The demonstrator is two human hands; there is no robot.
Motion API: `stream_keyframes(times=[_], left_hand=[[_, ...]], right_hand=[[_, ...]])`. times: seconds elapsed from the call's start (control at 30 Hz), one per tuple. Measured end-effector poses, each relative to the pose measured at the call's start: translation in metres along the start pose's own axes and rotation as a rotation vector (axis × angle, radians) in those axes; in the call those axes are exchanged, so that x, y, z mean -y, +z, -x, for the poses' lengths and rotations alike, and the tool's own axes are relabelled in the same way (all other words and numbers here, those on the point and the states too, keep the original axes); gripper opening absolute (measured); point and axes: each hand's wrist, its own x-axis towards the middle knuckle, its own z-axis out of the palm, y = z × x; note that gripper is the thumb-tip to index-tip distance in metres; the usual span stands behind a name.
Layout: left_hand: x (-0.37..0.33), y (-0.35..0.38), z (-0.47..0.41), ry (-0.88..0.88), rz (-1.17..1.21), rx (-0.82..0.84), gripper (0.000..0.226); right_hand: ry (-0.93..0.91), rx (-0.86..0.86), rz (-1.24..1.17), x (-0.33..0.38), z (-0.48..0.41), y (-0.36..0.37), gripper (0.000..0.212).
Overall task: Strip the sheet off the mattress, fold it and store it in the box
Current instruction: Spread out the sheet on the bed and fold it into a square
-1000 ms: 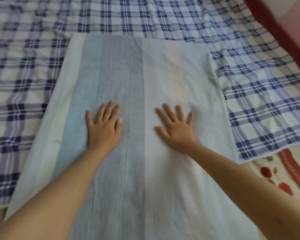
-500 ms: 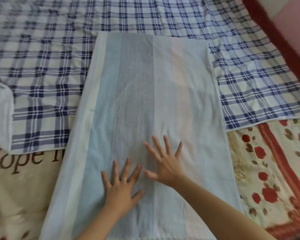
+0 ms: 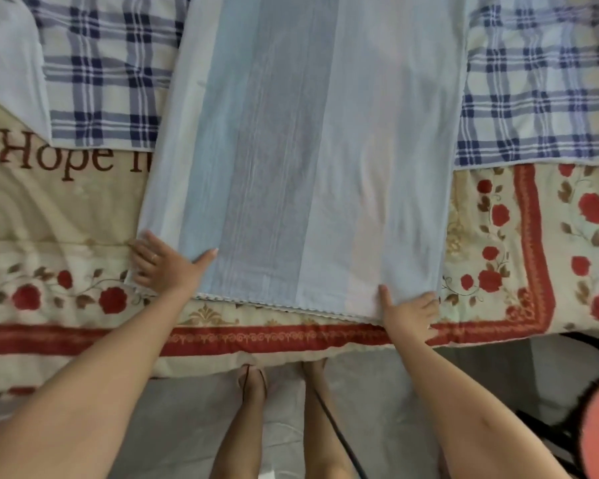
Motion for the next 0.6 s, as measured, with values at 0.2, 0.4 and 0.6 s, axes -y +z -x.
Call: stream_keyframes(times=[0.2,0.4,0.6], left_hand=[[0.01,-0.026,-0.009,-0.115,0.093,-0.013,0.124],[0.031,-0.047,-0.01,-0.138,0.356,0.133,0.067],[0.032,-0.081,0.025,0.02,0.359,0.17,0.043]], right_hand=[[0.094,-0.009,0.028,-0.006,-0.016,-0.013,0.117],[0.048,0.049,-0.396,-0.021,-0.007,-0.024,0.039],[0.037,0.03,-0.729,-0.008,0.023,-0.053,0.031]])
